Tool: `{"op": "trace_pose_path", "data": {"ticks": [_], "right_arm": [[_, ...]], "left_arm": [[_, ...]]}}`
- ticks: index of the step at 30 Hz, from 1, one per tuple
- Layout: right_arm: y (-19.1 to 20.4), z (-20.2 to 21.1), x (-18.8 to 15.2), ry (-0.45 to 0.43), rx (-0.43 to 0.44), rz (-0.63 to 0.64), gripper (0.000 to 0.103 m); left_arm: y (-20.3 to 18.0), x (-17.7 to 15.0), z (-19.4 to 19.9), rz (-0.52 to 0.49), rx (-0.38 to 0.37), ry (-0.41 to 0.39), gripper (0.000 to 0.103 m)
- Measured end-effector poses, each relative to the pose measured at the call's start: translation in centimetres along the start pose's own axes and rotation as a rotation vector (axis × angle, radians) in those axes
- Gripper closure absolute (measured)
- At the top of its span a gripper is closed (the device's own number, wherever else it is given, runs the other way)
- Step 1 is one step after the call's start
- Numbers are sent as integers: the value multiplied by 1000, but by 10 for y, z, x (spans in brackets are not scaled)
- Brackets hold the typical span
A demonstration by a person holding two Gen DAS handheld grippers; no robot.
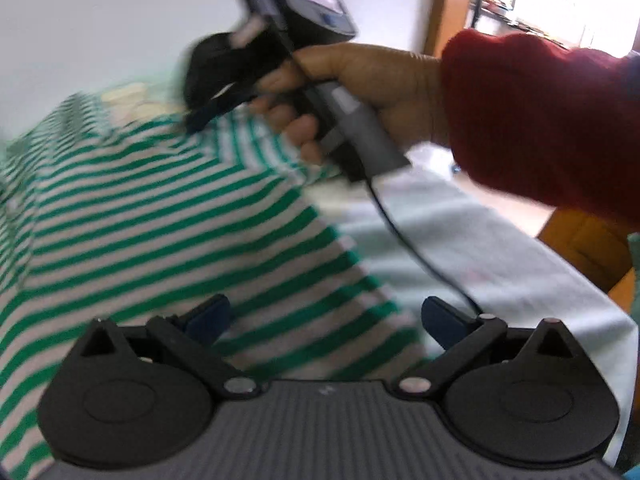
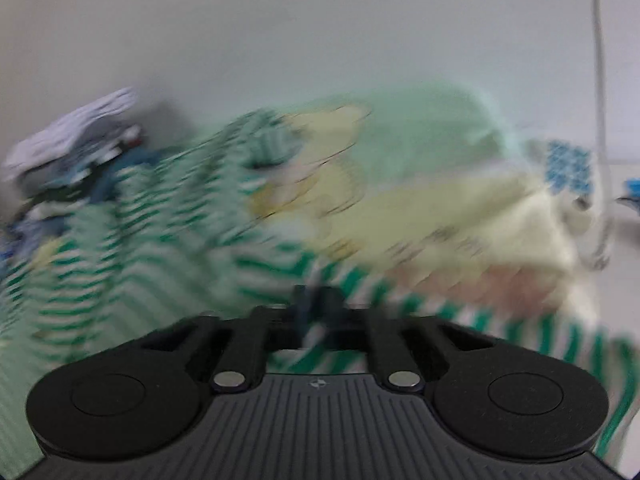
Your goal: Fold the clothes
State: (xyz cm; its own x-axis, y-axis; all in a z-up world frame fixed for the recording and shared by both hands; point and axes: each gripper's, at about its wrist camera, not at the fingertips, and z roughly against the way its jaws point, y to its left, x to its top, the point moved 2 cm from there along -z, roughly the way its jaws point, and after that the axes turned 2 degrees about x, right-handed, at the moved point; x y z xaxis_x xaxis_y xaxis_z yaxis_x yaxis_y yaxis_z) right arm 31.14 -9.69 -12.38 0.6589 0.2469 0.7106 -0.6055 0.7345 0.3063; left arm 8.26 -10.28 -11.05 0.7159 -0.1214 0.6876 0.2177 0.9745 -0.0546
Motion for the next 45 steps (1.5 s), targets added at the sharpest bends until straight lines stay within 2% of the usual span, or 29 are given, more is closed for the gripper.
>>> {"op": "trace_pose_path", "data": {"ticks": [1,3,4,7,9,10,11,12,13,14,15,16,19,21,24,25,26,28,30,32,33,34,35,36,38,39,40,43,45], "right_arm": [[-8,-3,6,-10,-18,-24,103],[-14,-1,13,-29,-118,-21,102],[-17,0,17,-39,-164,-19,94],[-9,10,24,-39,5,-62,94],[11,5,27,-31,37,16,83],[21,-3,27,-7,46,63,68],[31,-11,26,16,54,109,63],[38,-21,24,35,35,159,64],[44,-30,22,54,15,208,71],[46,-35,20,56,-37,253,90],[47,-36,21,38,-58,276,91],[42,-35,25,37,-51,243,95],[21,-35,30,23,-83,149,94],[12,-36,31,8,-70,105,95],[24,-28,30,1,-89,158,86],[26,-22,31,-11,-97,157,74],[29,-14,33,-55,-121,132,68],[37,-2,36,-118,-132,106,68],[52,-8,37,-64,-8,118,71],[66,-29,34,44,66,116,75],[69,-38,33,72,64,119,76],[69,-46,33,76,20,129,78],[68,-53,33,78,-23,139,90],[64,-55,34,56,-55,128,95],[55,-59,36,13,-117,106,93],[57,-57,36,5,-120,90,93],[60,-55,36,-3,-122,74,87],[89,-40,27,4,37,113,87],[103,-43,15,50,3,202,87]], "left_arm": [[4,-5,5,15,14,-1,1],[13,-13,12,41,40,-2,1],[17,-17,16,53,52,-3,1],[24,-22,20,73,74,-16,1],[27,-24,21,75,88,-24,1],[25,-24,19,63,97,-26,1],[23,-25,18,47,106,-29,1],[20,-27,18,28,116,-33,1],[18,-29,19,20,122,-39,1],[18,-30,19,21,123,-48,1],[18,-30,18,24,124,-54,1],[19,-30,17,28,125,-57,1],[19,-31,18,29,129,-65,1],[18,-32,18,27,130,-68,1],[16,-35,22,26,127,-70,1],[16,-35,23,27,126,-72,1],[15,-35,23,27,126,-72,1],[15,-35,23,27,126,-73,1],[15,-34,22,27,127,-74,1],[15,-34,21,27,127,-75,1],[15,-34,21,27,127,-75,1],[15,-34,21,27,128,-75,1],[15,-34,21,27,128,-75,1],[15,-34,21,28,128,-76,1],[14,-34,21,29,128,-78,1],[14,-34,21,30,128,-79,1],[15,-35,21,31,127,-80,1],[15,-35,22,38,130,-83,1],[16,-34,24,44,141,-80,2]]}}
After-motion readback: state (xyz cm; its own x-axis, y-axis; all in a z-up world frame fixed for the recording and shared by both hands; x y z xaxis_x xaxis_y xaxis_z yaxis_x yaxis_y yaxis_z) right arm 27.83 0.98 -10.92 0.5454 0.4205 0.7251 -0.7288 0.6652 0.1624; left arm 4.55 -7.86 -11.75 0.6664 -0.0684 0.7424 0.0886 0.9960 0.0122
